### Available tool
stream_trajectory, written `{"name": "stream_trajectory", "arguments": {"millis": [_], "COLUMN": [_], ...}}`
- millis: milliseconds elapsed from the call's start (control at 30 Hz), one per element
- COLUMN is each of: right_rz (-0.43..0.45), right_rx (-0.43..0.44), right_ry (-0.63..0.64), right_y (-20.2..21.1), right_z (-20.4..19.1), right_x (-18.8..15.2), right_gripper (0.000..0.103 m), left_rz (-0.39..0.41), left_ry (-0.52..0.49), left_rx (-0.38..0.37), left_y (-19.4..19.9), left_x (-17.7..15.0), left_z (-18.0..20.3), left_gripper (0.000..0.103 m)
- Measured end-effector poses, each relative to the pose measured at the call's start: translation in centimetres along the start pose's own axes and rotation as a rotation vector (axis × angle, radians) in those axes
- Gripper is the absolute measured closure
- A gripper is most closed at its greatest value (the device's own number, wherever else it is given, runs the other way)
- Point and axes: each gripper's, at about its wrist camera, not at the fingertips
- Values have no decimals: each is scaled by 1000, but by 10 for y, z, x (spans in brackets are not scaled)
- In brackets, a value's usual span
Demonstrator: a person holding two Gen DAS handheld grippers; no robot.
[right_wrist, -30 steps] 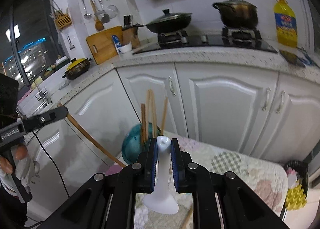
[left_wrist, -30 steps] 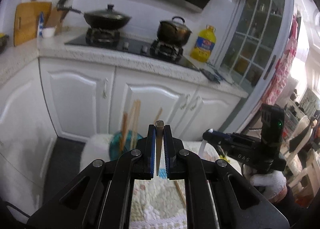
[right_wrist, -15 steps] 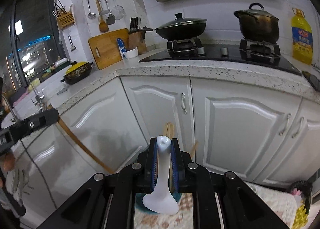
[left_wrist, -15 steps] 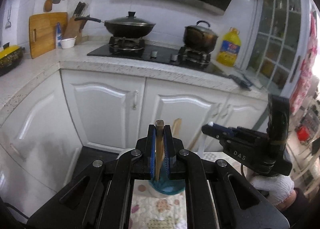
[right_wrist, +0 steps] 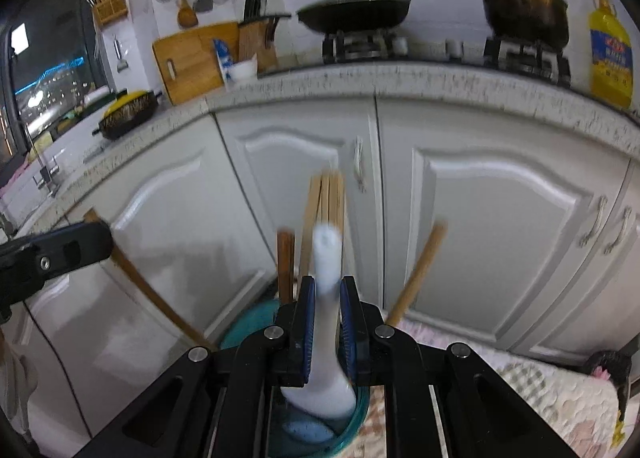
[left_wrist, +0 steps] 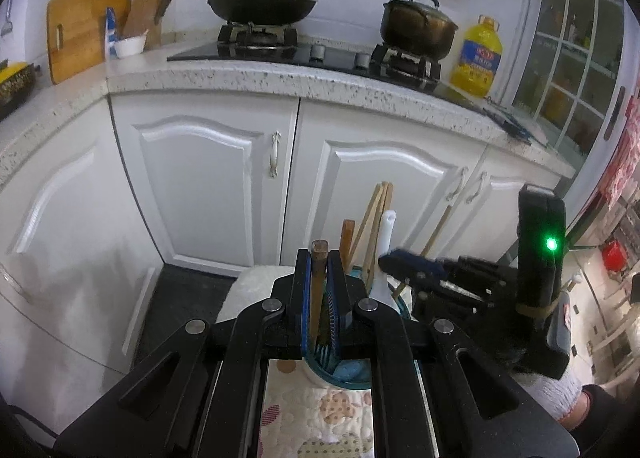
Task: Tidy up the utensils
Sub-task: 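Carry the chopstick and white spoon over the holder and lower them in, then open both tools to release the chopstick and white spoon into the holder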
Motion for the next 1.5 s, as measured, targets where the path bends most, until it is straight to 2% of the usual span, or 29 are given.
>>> {"name": "stream_trajectory", "arguments": {"millis": [133,467,567,600,700,733,967,1033,1067,1233,1400,1500], "right_rz": [-70,-67,-41,-29,-10,-16,-88,-100,-100,-66,-48,-48], "right_rx": [27,38,69,62,42,37,46,64,74,112,194,202], "right_ry": [-1,9,2,3,-12,-12,0,-7,-11,-24,-42,-25], "right_y": [-10,6,12,14,13,10,-18,-21,-20,3,34,41], "right_z": [1,6,5,5,8,9,8,8,9,9,5,-3], "right_x": [-16,-15,-10,-7,0,2,8,7,7,6,8,6], "right_gripper": [94,97,97,96,84,84,84,91,91,91,92,91], "left_rz": [1,5,3,1,-6,-7,-17,-17,-16,-12,-12,-14], "left_ry": [11,22,20,20,36,39,53,54,55,77,83,87], "left_rx": [2,-6,-7,-6,-10,-11,-18,-19,-19,-21,-25,-25], "left_y": [-7,-2,1,1,1,1,-3,-3,-3,-4,-4,-5], "left_x": [-4,-2,-2,-1,-1,-1,-2,-2,-2,-2,-1,-2], "left_z": [2,6,5,5,2,1,-1,-1,-1,-5,-4,-3], "left_gripper": [96,96,96,96,96,96,96,96,96,96,96,96]}}
Point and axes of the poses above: each gripper's, at about its wrist camera, not at the fingertips, and y roughly against the way its jaws point, z to its right, x to its top, and after that the axes turned 3 degrees about z, right-handed
